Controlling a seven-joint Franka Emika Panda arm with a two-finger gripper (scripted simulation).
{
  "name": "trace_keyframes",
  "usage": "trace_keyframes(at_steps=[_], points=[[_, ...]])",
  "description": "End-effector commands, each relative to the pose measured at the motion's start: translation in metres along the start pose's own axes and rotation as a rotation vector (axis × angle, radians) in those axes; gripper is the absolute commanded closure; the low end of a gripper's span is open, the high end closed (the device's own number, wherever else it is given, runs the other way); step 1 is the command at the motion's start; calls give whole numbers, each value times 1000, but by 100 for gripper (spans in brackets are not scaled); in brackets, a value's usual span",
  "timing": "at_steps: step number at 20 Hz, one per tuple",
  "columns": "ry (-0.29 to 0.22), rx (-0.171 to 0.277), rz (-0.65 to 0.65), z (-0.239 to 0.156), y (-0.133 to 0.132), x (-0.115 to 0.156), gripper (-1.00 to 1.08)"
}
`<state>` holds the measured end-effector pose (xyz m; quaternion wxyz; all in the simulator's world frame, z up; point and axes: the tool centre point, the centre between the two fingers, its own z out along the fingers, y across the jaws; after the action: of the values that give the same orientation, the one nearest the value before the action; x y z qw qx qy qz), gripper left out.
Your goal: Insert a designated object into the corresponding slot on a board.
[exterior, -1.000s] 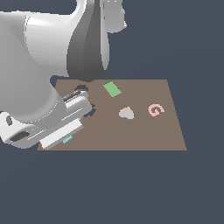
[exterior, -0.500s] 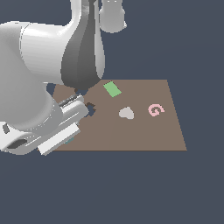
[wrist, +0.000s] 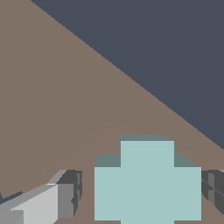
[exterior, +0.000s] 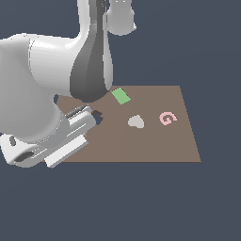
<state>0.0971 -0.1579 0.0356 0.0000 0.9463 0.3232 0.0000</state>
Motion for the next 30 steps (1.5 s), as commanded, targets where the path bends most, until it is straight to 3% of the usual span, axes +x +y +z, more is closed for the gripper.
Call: trace_keyframes(at_steps=[1, 2, 3, 21, 30], points=[[0, 0, 0, 5, 0, 0, -92], [0, 0, -1, 6, 0, 0, -92], [0, 0, -1, 6, 0, 0, 108], [-1, 1, -8, 3, -1, 0, 108], [-1, 0, -117, 2, -7, 5, 108]])
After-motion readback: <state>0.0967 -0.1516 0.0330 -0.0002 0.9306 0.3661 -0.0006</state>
